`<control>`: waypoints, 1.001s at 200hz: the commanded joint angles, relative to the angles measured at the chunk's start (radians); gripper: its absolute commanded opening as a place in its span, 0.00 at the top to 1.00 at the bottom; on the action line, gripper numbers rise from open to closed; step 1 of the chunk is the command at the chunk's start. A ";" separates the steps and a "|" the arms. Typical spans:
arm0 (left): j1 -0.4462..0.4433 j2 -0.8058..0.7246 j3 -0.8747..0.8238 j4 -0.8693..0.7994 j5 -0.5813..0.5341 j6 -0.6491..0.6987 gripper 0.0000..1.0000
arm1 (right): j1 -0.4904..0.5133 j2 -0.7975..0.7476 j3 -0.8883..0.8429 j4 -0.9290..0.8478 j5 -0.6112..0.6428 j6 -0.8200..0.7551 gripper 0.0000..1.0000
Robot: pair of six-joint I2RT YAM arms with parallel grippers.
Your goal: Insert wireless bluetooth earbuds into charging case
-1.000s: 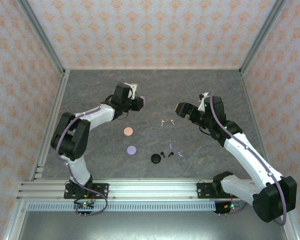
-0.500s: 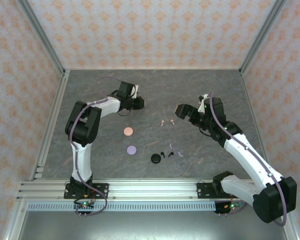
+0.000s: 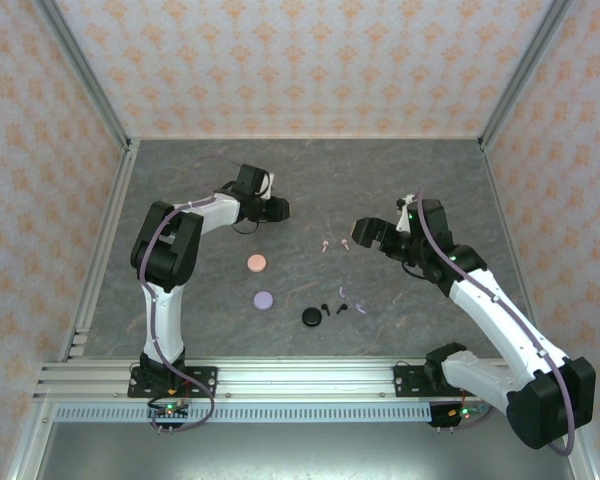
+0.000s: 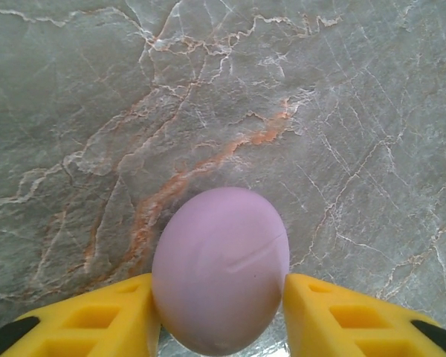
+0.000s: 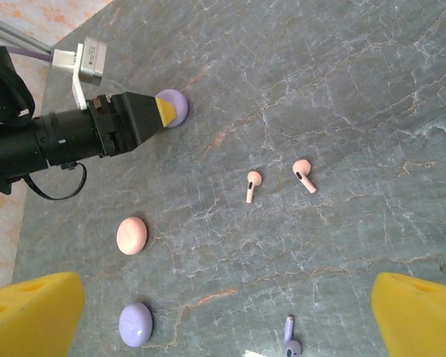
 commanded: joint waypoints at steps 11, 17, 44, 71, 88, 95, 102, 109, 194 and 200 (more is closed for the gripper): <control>0.008 -0.081 -0.009 -0.015 -0.042 0.025 0.47 | -0.004 -0.019 0.022 -0.041 0.033 -0.028 0.00; 0.008 -0.094 -0.015 -0.014 -0.047 0.025 0.45 | -0.002 -0.018 0.020 -0.042 0.032 -0.032 0.01; 0.008 -0.157 -0.046 -0.003 -0.059 0.026 0.40 | 0.024 -0.017 0.019 -0.057 0.056 -0.053 0.00; 0.009 -0.250 -0.098 0.020 -0.060 0.018 0.38 | 0.079 -0.009 0.036 -0.085 0.112 -0.084 0.01; 0.009 -0.314 -0.143 0.045 -0.054 0.002 0.37 | 0.118 0.005 0.047 -0.097 0.139 -0.099 0.01; 0.009 -0.343 -0.165 0.058 -0.054 -0.007 0.37 | 0.134 0.016 0.054 -0.101 0.145 -0.109 0.02; 0.009 -0.372 -0.186 0.068 -0.057 -0.015 0.36 | 0.152 0.028 0.060 -0.102 0.146 -0.120 0.03; 0.009 -0.406 -0.212 0.077 -0.061 -0.022 0.36 | 0.178 0.042 0.069 -0.102 0.153 -0.133 0.03; 0.076 -0.833 -0.520 0.021 -0.216 -0.097 0.15 | 0.457 0.435 0.291 -0.075 0.282 -0.215 0.08; 0.096 -0.851 -0.537 0.016 -0.211 -0.106 0.13 | 0.472 0.474 0.314 -0.075 0.295 -0.211 0.09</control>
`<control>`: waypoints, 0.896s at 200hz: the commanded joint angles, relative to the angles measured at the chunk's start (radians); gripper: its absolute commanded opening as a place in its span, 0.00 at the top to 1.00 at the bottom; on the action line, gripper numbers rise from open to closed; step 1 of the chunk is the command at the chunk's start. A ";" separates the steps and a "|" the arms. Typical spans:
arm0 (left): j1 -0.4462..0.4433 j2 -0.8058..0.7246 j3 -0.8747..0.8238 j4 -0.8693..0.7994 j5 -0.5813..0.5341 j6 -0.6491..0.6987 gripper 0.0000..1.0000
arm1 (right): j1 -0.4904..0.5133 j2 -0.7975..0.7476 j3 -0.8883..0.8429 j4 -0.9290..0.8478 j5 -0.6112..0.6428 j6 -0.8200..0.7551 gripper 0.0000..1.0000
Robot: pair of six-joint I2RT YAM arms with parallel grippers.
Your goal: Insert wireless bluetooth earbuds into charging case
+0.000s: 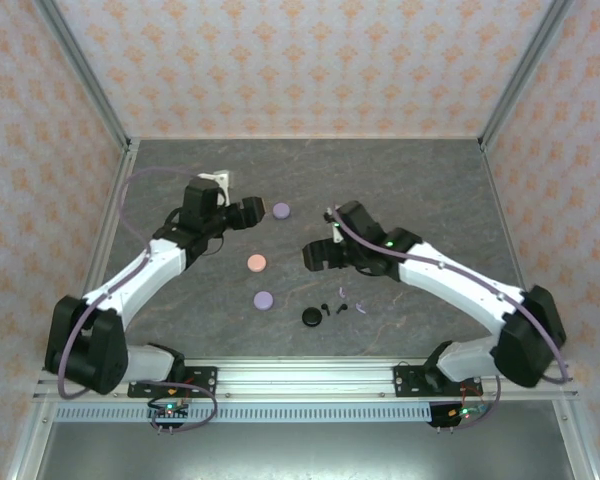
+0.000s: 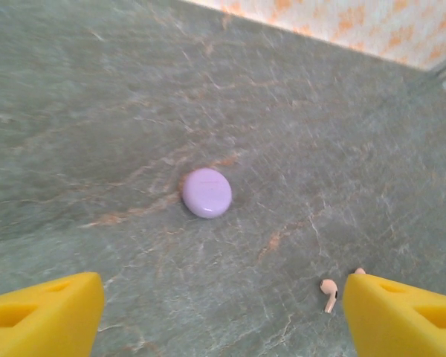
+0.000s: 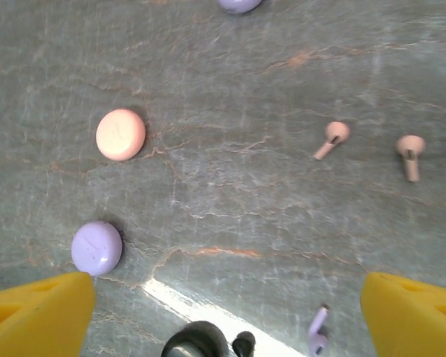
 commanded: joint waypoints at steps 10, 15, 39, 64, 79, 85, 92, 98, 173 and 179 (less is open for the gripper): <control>0.099 -0.098 -0.081 -0.038 -0.033 -0.056 0.11 | 0.078 0.175 0.122 0.004 0.095 -0.008 0.11; 0.122 -0.113 -0.098 -0.035 -0.024 -0.064 0.10 | 0.088 0.204 0.143 0.004 0.103 -0.002 0.11; 0.239 -0.173 -0.179 -0.009 0.044 -0.113 0.07 | 0.136 0.364 0.254 0.002 0.132 0.009 0.14; 0.334 -0.220 -0.230 -0.022 0.103 -0.129 0.06 | 0.176 0.524 0.388 -0.022 0.150 -0.012 0.19; 0.364 -0.251 -0.243 -0.051 0.111 -0.118 0.05 | 0.190 0.610 0.468 -0.040 0.149 -0.028 0.20; 0.373 -0.264 -0.249 -0.063 0.113 -0.113 0.05 | 0.194 0.640 0.497 -0.048 0.149 -0.034 0.22; 0.385 -0.283 -0.255 -0.077 0.114 -0.108 0.05 | 0.199 0.672 0.528 -0.053 0.147 -0.043 0.23; 0.393 -0.298 -0.261 -0.089 0.115 -0.104 0.05 | 0.201 0.697 0.554 -0.058 0.144 -0.049 0.23; 0.433 -0.398 -0.306 -0.152 0.126 -0.092 0.02 | 0.214 0.888 0.742 -0.122 0.155 -0.090 0.30; 0.433 -0.397 -0.307 -0.151 0.128 -0.092 0.02 | 0.214 0.895 0.747 -0.125 0.156 -0.094 0.30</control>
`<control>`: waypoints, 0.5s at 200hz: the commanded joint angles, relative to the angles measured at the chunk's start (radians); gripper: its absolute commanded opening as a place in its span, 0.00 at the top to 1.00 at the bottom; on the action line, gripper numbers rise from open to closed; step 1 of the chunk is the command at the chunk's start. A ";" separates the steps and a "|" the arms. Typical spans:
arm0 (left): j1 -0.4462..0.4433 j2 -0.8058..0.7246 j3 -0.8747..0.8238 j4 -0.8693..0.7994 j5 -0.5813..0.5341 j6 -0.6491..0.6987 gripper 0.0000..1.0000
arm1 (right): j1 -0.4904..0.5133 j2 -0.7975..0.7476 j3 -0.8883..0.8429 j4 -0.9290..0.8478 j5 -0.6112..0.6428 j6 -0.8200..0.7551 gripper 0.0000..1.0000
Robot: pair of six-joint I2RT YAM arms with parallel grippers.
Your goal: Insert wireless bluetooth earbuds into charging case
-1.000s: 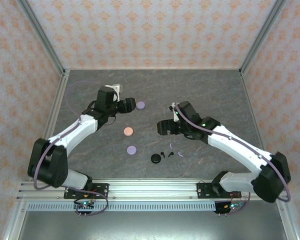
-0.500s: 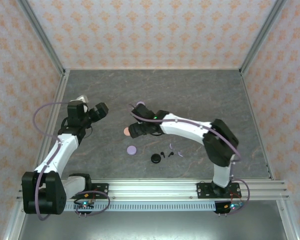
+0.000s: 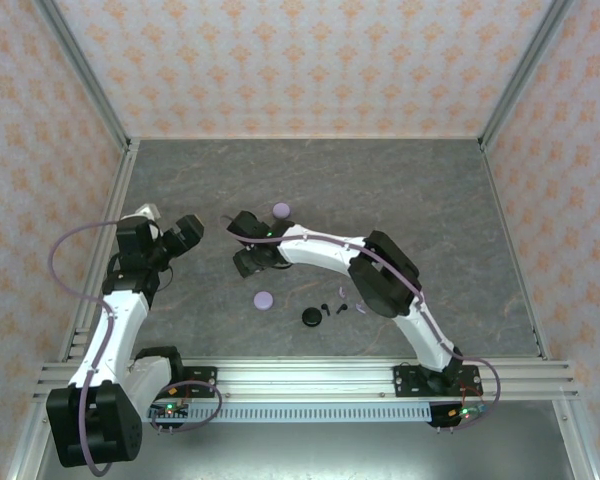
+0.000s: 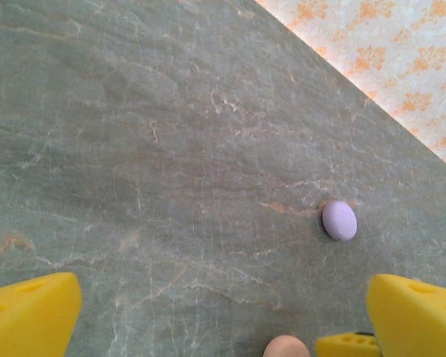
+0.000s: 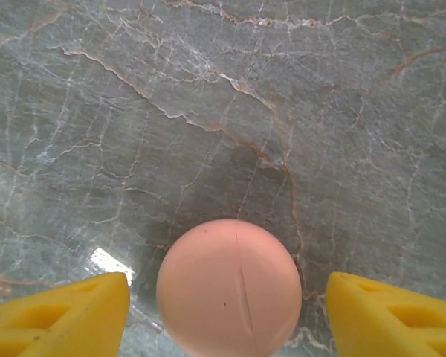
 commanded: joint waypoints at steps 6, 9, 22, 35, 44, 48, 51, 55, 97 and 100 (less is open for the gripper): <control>0.010 -0.018 -0.015 -0.035 0.019 0.010 0.02 | 0.006 0.043 0.048 -0.063 0.038 -0.028 0.31; 0.010 -0.019 -0.015 -0.038 0.019 0.009 0.02 | 0.005 0.047 0.050 -0.063 0.036 -0.030 0.32; 0.010 -0.019 -0.015 -0.037 0.021 0.010 0.02 | 0.006 0.055 0.060 -0.071 0.029 -0.042 0.35; 0.011 -0.019 -0.017 -0.040 0.022 0.012 0.02 | 0.008 0.059 0.060 -0.076 0.022 -0.051 0.37; 0.010 -0.020 -0.017 -0.041 0.021 0.012 0.02 | 0.008 0.060 0.059 -0.080 0.021 -0.055 0.39; 0.011 -0.021 -0.018 -0.041 0.021 0.014 0.02 | 0.008 0.060 0.057 -0.084 0.020 -0.059 0.39; 0.011 -0.022 -0.018 -0.041 0.021 0.014 0.02 | 0.008 0.060 0.056 -0.086 0.021 -0.059 0.40; 0.011 -0.022 -0.020 -0.041 0.022 0.013 0.02 | 0.008 0.060 0.053 -0.087 0.021 -0.061 0.41; 0.011 -0.029 -0.019 -0.051 0.037 0.018 0.01 | 0.009 0.025 0.008 -0.072 0.022 -0.079 0.50; 0.010 -0.029 -0.017 -0.053 0.039 0.019 0.01 | 0.008 0.015 0.000 -0.068 0.024 -0.081 0.50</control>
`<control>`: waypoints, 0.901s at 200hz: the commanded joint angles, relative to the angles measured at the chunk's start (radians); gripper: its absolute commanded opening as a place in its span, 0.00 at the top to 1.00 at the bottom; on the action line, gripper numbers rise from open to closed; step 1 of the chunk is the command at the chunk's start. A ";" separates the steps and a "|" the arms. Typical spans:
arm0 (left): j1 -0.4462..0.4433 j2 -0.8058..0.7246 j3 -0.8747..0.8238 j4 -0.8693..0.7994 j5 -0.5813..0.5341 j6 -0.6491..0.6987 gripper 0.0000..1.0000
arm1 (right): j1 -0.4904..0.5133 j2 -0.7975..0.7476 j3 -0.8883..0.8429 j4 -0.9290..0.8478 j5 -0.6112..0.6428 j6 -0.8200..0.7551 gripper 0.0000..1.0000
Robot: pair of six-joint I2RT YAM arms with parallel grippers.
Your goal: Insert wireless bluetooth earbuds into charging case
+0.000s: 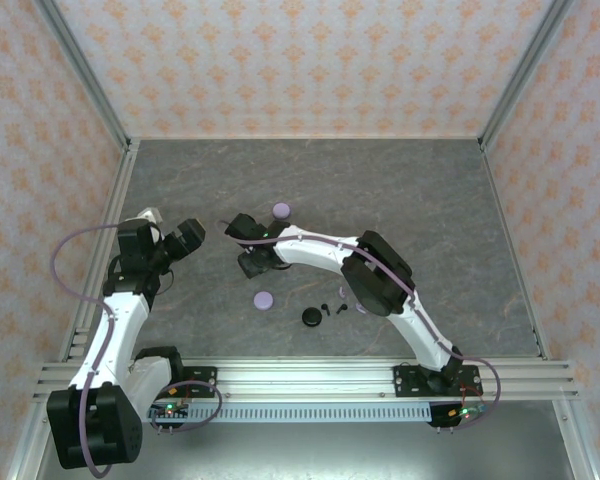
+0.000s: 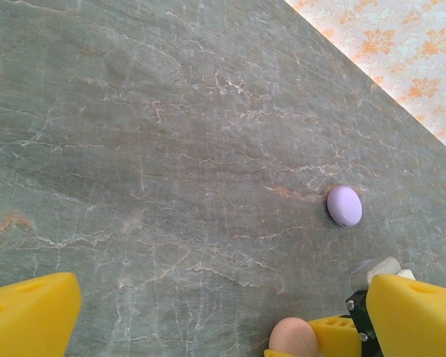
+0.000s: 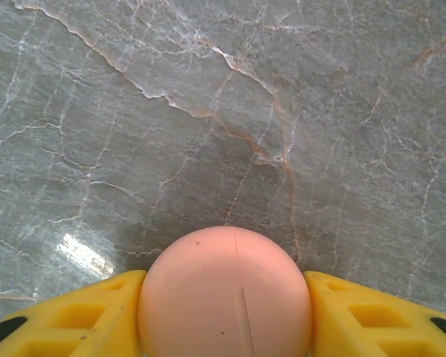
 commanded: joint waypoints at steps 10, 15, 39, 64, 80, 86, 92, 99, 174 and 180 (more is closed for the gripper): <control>0.010 -0.020 -0.001 -0.034 0.041 0.015 0.01 | 0.008 -0.066 -0.060 -0.008 0.018 -0.033 0.50; 0.010 -0.020 0.000 -0.033 0.054 0.017 0.02 | 0.008 -0.088 -0.077 0.005 0.021 -0.038 0.50; 0.010 -0.020 0.009 -0.019 0.141 0.010 0.04 | 0.006 -0.216 -0.177 0.085 0.033 -0.084 0.50; 0.010 -0.020 0.026 -0.009 0.251 -0.006 0.07 | -0.003 -0.371 -0.305 0.191 0.041 -0.153 0.50; 0.004 -0.020 0.040 -0.001 0.324 -0.020 0.09 | -0.011 -0.481 -0.406 0.279 0.040 -0.203 0.50; 0.000 -0.020 0.047 0.000 0.350 -0.024 0.10 | -0.014 -0.523 -0.444 0.315 0.038 -0.227 0.50; -0.006 -0.021 0.053 -0.001 0.373 -0.028 0.10 | -0.014 -0.566 -0.484 0.353 0.044 -0.249 0.50; -0.016 -0.021 0.065 -0.009 0.396 -0.028 0.10 | -0.014 -0.613 -0.530 0.397 0.045 -0.276 0.50; -0.206 -0.049 0.280 -0.025 0.555 -0.035 0.11 | 0.018 -1.001 -0.736 0.612 0.031 -0.582 0.50; -0.222 -0.050 0.297 -0.024 0.558 -0.033 0.11 | 0.021 -1.015 -0.735 0.610 0.032 -0.606 0.50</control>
